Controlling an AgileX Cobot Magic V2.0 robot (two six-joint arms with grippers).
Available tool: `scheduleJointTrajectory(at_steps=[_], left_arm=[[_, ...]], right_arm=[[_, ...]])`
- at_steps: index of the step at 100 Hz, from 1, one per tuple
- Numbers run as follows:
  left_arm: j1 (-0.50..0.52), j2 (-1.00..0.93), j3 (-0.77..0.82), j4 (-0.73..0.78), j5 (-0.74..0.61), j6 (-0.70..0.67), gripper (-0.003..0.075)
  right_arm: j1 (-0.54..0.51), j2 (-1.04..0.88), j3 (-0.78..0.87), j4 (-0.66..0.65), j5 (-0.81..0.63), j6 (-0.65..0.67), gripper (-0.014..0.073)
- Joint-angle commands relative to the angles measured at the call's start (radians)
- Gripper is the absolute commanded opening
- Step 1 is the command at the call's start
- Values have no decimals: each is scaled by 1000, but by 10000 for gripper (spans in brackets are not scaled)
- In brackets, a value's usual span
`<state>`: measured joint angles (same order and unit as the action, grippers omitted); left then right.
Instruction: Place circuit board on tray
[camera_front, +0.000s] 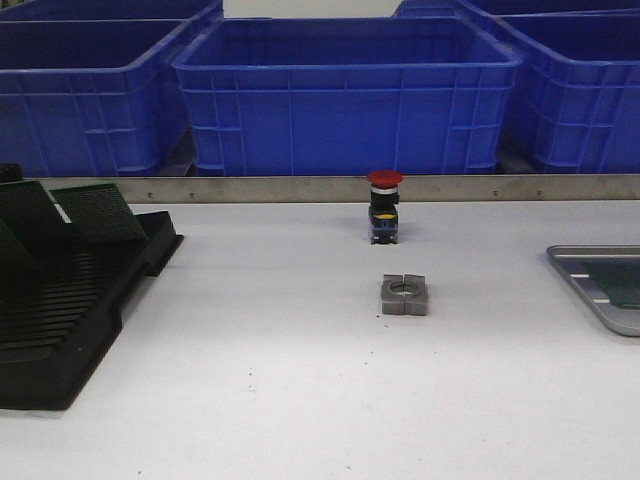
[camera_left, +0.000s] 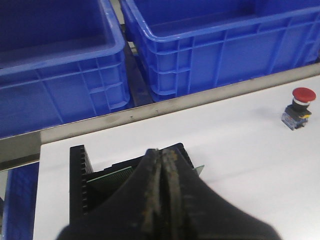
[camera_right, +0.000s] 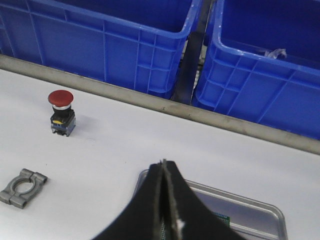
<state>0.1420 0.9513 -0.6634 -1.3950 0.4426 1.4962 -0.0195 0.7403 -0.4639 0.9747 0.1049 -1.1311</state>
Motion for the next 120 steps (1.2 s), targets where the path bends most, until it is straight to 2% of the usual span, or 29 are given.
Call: scheduleJointTrajectory(at_steps=[1, 32, 52, 70, 84, 120], left_arm=[[0, -80, 29, -91, -39, -8, -17], [-79, -375, 203, -92, -99, -1, -17], [-79, -640, 321, -92, -99, -1, -17], [-79, -826, 402, -92, -113, -2, -17], [-79, -890, 420, -92, -119, -2, -17], [-79, -894, 425, -92, -117, -2, -17]], right_arm=[[0, -98, 8, 18, -49, -11, -62], [0, -409, 129, 18, -40, -10, -62], [0, -576, 201, 18, 15, -10, -62], [0, -643, 224, 18, 74, -10, -62], [0, -647, 224, 18, 76, -10, -62], [0, -647, 224, 18, 74, -10, -62]])
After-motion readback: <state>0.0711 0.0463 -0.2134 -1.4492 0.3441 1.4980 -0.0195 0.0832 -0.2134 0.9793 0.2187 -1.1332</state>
